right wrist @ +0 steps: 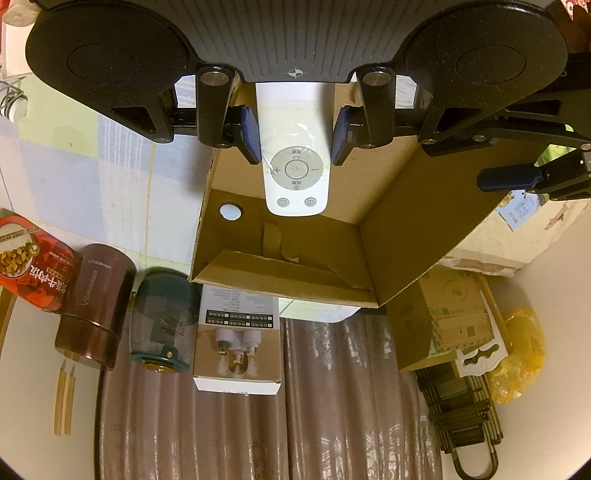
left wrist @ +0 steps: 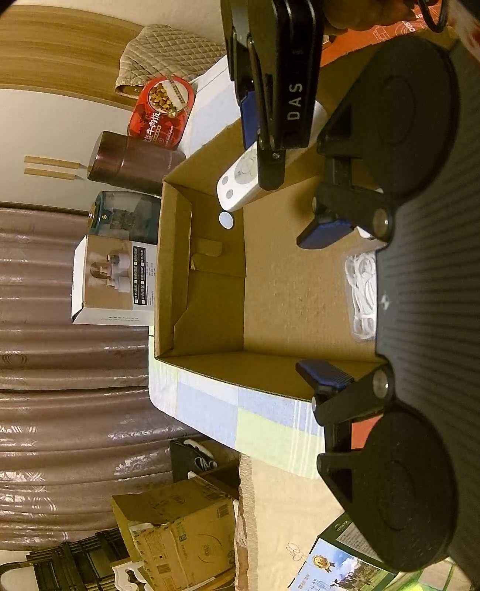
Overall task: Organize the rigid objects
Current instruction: 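Lower the floss pick box into the cardboard box and open the left tool, then lower the Midea remote into the cardboard box and open the right tool, then move both empty tools back over the red mat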
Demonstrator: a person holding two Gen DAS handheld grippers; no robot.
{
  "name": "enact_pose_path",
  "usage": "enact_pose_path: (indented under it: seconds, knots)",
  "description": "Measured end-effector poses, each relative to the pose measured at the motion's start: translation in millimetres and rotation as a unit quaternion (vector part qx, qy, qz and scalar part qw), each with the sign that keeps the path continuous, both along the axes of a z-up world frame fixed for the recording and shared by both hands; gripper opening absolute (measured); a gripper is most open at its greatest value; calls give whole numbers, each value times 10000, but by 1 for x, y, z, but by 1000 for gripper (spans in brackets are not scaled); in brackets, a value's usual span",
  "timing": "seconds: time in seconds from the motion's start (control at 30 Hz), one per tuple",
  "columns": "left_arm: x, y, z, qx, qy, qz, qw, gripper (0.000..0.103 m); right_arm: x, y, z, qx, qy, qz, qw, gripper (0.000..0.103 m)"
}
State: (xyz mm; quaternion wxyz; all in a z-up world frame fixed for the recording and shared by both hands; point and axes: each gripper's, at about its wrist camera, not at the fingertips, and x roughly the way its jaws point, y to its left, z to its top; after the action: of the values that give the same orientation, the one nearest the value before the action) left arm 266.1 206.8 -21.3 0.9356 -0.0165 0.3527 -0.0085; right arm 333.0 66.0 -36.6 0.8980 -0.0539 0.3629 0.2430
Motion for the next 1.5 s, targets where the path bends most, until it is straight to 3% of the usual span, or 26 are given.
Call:
enact_pose_path:
  seconds: [1.0, 1.27, 1.5]
  knots:
    - [-3, 2, 0, -102, -66, 62, 9999, 61, -4, -5, 8, 87, -187, -97, 9997, 38]
    - [-17, -5, 19, -153, -347, 122, 9992, 61, -33, -22, 34, 252, -320, -140, 9991, 38]
    - [-66, -32, 42, -392, -571, 82, 9976, 61, -89, -62, 58, 376, -495, -293, 9976, 40]
